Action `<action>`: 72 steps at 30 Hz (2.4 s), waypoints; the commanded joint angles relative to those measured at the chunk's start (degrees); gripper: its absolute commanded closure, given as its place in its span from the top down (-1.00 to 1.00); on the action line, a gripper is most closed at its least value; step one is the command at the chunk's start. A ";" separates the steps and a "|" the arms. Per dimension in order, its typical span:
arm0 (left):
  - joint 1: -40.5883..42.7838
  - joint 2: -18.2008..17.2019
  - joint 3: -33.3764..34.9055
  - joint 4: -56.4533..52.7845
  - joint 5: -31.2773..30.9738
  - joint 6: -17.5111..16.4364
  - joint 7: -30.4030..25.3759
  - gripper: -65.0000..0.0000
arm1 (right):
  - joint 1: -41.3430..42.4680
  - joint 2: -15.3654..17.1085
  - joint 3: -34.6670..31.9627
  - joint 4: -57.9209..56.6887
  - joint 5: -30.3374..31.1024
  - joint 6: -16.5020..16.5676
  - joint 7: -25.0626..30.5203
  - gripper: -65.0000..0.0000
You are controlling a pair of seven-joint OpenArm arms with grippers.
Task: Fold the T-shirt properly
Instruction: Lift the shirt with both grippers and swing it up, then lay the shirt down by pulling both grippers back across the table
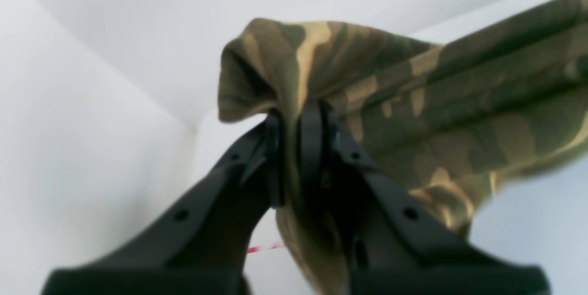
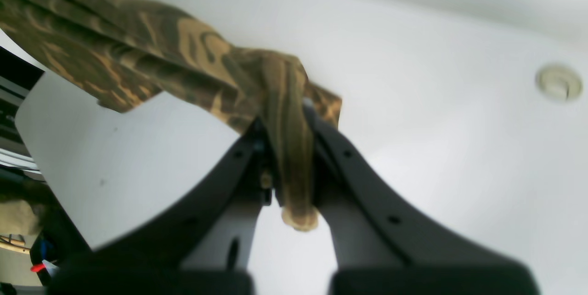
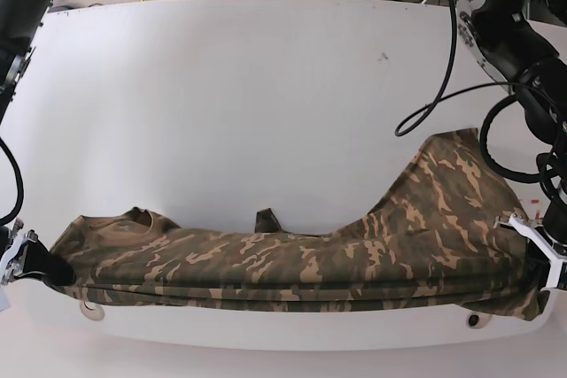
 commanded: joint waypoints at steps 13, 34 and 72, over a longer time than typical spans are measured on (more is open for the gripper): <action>19.57 -1.34 -8.54 2.60 -3.50 2.12 0.99 -0.99 | -27.80 -5.78 16.65 15.93 -4.00 -0.45 2.59 -1.00; 29.77 -1.43 -10.39 2.68 -8.78 2.12 0.91 -0.99 | -44.24 -11.94 23.86 22.26 -6.90 -0.45 3.03 -1.00; 4.98 -0.81 1.83 1.72 -0.69 2.47 -7.01 -1.00 | -17.69 -29.87 15.07 41.78 -72.49 -0.45 18.68 -1.00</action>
